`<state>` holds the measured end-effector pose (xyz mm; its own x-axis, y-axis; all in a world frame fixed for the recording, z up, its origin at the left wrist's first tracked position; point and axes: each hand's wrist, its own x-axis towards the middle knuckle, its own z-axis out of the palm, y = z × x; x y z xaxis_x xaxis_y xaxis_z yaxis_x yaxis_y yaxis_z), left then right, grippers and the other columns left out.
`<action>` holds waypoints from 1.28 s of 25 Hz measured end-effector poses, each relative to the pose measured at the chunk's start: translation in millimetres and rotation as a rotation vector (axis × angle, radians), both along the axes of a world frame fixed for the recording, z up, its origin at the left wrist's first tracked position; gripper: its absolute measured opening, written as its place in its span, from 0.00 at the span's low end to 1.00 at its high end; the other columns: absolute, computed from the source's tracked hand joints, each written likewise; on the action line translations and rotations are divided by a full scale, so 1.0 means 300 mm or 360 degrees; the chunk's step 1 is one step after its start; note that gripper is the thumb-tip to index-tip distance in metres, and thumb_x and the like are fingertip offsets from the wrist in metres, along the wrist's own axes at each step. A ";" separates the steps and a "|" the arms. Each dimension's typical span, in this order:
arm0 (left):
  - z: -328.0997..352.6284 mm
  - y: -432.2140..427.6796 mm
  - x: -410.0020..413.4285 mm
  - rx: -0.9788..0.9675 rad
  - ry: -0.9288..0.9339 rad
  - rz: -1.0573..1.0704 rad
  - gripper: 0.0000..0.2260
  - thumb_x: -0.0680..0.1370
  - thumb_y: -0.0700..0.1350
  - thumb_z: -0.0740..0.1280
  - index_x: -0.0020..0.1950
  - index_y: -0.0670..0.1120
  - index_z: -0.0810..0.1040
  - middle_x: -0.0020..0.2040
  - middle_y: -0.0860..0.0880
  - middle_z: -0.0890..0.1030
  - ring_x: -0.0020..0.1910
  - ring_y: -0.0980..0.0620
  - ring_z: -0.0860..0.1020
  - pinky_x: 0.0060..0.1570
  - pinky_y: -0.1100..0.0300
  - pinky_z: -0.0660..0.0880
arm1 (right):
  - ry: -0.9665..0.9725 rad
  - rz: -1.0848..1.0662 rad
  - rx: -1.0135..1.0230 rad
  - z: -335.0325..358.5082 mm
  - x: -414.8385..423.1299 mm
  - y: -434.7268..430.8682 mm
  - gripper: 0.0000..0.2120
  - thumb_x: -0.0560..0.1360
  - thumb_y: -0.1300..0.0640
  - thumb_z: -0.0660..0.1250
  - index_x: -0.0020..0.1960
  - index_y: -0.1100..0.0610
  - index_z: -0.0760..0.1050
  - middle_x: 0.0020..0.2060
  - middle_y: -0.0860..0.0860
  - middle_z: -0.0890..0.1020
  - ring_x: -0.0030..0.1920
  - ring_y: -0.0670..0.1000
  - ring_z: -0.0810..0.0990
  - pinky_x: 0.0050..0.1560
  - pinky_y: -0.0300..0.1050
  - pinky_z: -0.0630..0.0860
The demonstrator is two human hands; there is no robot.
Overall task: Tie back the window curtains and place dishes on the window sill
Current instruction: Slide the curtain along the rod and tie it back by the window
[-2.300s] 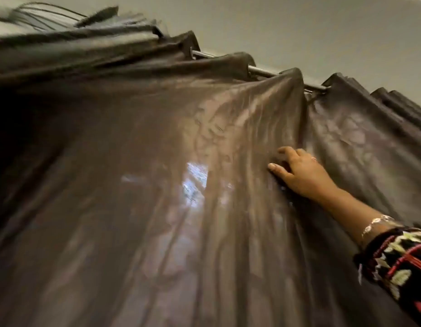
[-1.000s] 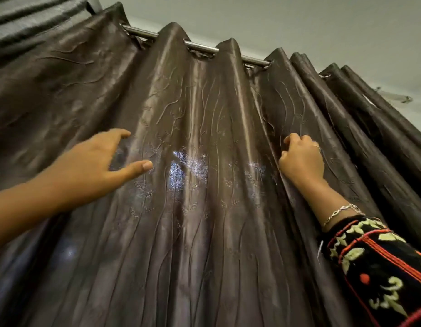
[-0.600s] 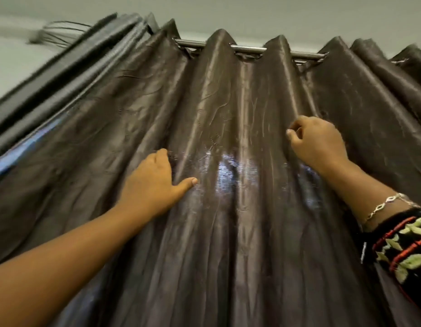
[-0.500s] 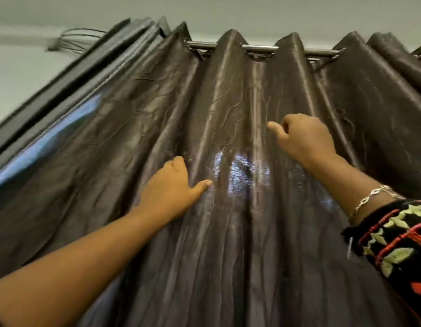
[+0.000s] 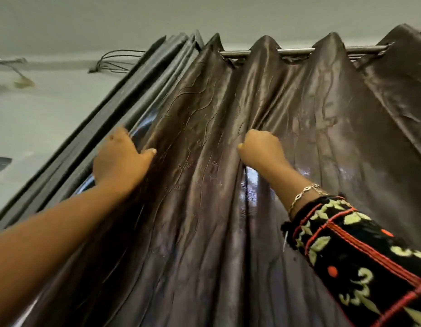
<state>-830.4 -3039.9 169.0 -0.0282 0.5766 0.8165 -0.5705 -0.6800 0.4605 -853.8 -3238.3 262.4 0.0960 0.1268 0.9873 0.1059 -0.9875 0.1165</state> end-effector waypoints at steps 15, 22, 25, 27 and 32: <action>-0.043 0.137 0.067 0.0271 0.0137 0.0116 0.14 0.77 0.46 0.63 0.34 0.42 0.71 0.30 0.44 0.70 0.32 0.44 0.69 0.34 0.54 0.67 | 0.0051 0.0325 -0.0152 0.039 0.068 0.330 0.12 0.77 0.60 0.57 0.58 0.62 0.72 0.58 0.61 0.76 0.58 0.61 0.74 0.49 0.47 0.70; -0.045 0.053 0.104 0.0309 0.0141 -0.0024 0.15 0.74 0.52 0.66 0.46 0.39 0.76 0.44 0.33 0.79 0.45 0.35 0.78 0.45 0.48 0.75 | -0.0159 0.0124 -0.0099 0.010 -0.022 0.002 0.20 0.79 0.46 0.55 0.40 0.61 0.71 0.45 0.61 0.79 0.49 0.62 0.76 0.42 0.47 0.65; -0.031 0.040 0.132 0.0265 0.0187 -0.0091 0.17 0.73 0.53 0.66 0.49 0.39 0.77 0.46 0.33 0.79 0.46 0.34 0.78 0.50 0.44 0.75 | -0.0512 -0.0389 -0.0022 0.011 -0.109 -0.179 0.14 0.77 0.55 0.61 0.55 0.65 0.73 0.55 0.63 0.76 0.57 0.64 0.74 0.51 0.51 0.71; -0.028 0.025 0.158 0.0269 0.0159 -0.0084 0.15 0.75 0.49 0.64 0.50 0.38 0.77 0.46 0.31 0.79 0.45 0.33 0.78 0.50 0.42 0.75 | -0.0562 -0.0607 0.0126 0.012 -0.167 -0.287 0.20 0.75 0.54 0.64 0.61 0.66 0.70 0.61 0.64 0.71 0.62 0.64 0.68 0.59 0.54 0.69; -0.017 0.006 0.223 0.0279 0.0103 -0.0018 0.11 0.77 0.42 0.61 0.42 0.34 0.76 0.37 0.31 0.77 0.38 0.33 0.76 0.44 0.43 0.76 | -0.0282 -0.0971 0.0623 -0.004 -0.258 -0.436 0.35 0.71 0.40 0.67 0.65 0.65 0.67 0.63 0.64 0.69 0.65 0.64 0.66 0.61 0.56 0.67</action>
